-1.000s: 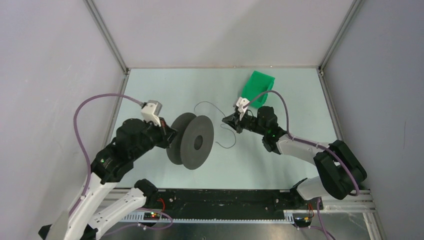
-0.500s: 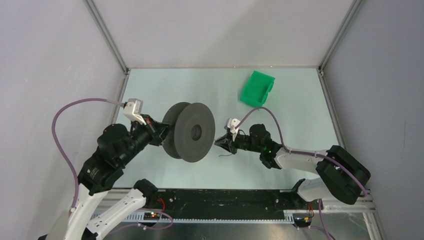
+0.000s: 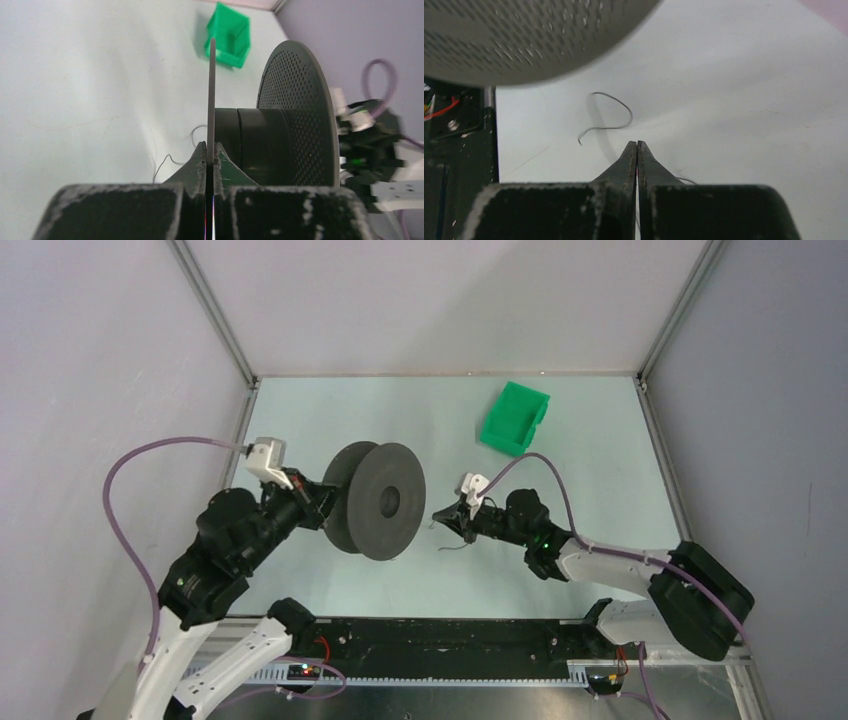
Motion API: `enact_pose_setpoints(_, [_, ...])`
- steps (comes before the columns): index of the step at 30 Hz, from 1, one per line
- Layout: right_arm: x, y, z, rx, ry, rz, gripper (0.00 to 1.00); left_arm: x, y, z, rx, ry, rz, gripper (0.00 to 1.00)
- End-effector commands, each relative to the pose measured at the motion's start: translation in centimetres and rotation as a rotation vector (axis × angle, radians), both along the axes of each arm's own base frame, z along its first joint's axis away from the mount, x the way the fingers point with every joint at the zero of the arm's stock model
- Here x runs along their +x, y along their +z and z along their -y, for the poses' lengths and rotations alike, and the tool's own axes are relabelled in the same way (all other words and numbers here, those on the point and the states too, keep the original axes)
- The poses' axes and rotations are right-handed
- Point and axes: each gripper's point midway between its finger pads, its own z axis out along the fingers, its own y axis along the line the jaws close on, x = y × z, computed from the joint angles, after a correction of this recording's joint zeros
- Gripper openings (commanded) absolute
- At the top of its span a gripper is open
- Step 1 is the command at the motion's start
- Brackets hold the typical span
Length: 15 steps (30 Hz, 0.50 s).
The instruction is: Wrap the cables
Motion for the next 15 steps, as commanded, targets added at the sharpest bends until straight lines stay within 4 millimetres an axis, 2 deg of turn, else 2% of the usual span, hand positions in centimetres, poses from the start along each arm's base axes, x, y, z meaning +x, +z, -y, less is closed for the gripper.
enact_pose_setpoints(1, [2.1, 1.8, 2.5, 0.017, -0.216, -0.022, 0.0, 2.5, -2.1, -1.1, 0.113, 0.096, 0.0, 0.0])
enact_pose_setpoints(2, [2.2, 1.5, 3.0, 0.022, -0.266, -0.082, 0.03, 2.7, -3.0, -1.4, 0.145, 0.107, -0.008, 0.0])
enact_pose_setpoints(3, [2.6, 0.3, 4.3, -0.016, -0.349, -0.135, 0.05, 3.1, -3.4, -2.0, 0.169, 0.142, -0.015, 0.0])
enact_pose_setpoints(4, [2.1, -1.3, 5.1, -0.052, -0.387, -0.221, 0.09, 3.2, -3.8, -2.3, 0.194, 0.155, -0.022, 0.0])
enact_pose_setpoints(5, [2.4, -1.5, 6.2, -0.061, -0.454, -0.244, 0.1, 3.6, -4.0, -2.8, 0.215, 0.185, -0.027, 0.0])
enact_pose_setpoints(6, [2.1, -2.9, 7.2, -0.098, -0.508, -0.307, 0.13, 3.6, -4.2, -3.2, 0.239, 0.198, -0.029, 0.0])
enact_pose_setpoints(8, [1.4, -3.5, 8.2, -0.12, -0.538, -0.358, 0.18, 4.1, -4.6, -4.3, 0.286, 0.253, -0.042, 0.0])
enact_pose_setpoints(11, [1.0, -1.8, 7.8, -0.086, -0.49, -0.324, 0.29, 4.4, -4.6, -6.9, 0.316, 0.39, -0.038, 0.0])
enact_pose_setpoints(14, [1.5, 0.9, 6.3, -0.013, -0.457, -0.31, 0.33, 4.5, -4.4, -8.7, 0.333, 0.475, -0.028, 0.0])
enact_pose_setpoints(15, [1.9, 1.8, 5.6, 0.028, -0.468, -0.354, 0.33, 4.6, -4.5, -9.3, 0.352, 0.5, -0.032, 0.0])
